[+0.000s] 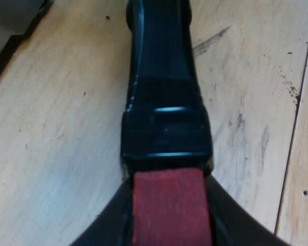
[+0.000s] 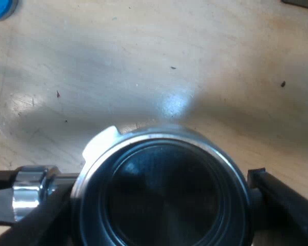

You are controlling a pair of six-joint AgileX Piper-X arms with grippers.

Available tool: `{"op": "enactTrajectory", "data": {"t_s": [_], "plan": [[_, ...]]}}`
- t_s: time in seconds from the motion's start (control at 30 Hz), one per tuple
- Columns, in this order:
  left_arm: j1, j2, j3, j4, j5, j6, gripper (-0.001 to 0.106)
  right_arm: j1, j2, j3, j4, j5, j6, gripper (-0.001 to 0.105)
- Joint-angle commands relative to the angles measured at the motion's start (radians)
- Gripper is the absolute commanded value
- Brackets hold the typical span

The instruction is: Put the handle in the coffee machine

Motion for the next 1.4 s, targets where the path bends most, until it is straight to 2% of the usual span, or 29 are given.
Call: {"op": "enactTrajectory", "data": {"t_s": [0.03, 0.63, 0.7, 0.8, 0.83, 0.9, 0.93, 0.97, 1.03, 1.17, 1.4], "plan": [[-0.003, -0.001, -0.001, 0.003, -0.001, 0.001, 0.0, 0.003, -0.015, -0.007, -0.011, -0.013, -0.011, 0.0], [-0.003, -0.001, -0.001, 0.003, -0.001, 0.001, 0.0, 0.003, -0.015, -0.007, -0.011, -0.01, -0.011, 0.0], [-0.003, -0.001, -0.001, 0.003, -0.001, 0.001, 0.0, 0.003, -0.015, -0.007, -0.011, -0.01, -0.011, 0.007], [-0.003, -0.001, -0.001, 0.003, -0.001, 0.001, 0.0, 0.003, -0.015, -0.007, -0.011, -0.01, -0.011, 0.03], [-0.003, -0.001, -0.001, 0.003, -0.001, 0.001, 0.0, 0.003, -0.015, -0.007, -0.011, -0.01, -0.011, 0.041], [-0.003, -0.001, -0.001, 0.006, -0.001, -0.009, 0.0, 0.003, -0.015, -0.007, -0.011, -0.01, -0.011, 0.052], [-0.003, -0.001, -0.001, 0.011, -0.001, -0.028, 0.0, 0.003, -0.017, -0.007, -0.011, -0.01, -0.011, 0.063], [-0.001, -0.001, -0.001, 0.011, -0.001, -0.046, 0.0, 0.003, -0.019, -0.007, -0.011, -0.005, -0.011, 0.068], [0.002, -0.001, -0.001, 0.01, -0.001, -0.063, 0.0, 0.003, -0.026, -0.007, -0.011, 0.009, -0.011, 0.071], [0.002, -0.001, -0.004, 0.023, -0.001, -0.062, 0.0, 0.003, -0.062, -0.007, -0.011, 0.105, -0.011, 0.074], [0.002, -0.001, -0.026, 0.086, -0.011, -0.042, 0.0, 0.003, -0.164, -0.007, -0.011, 0.148, -0.011, 0.077]]}}
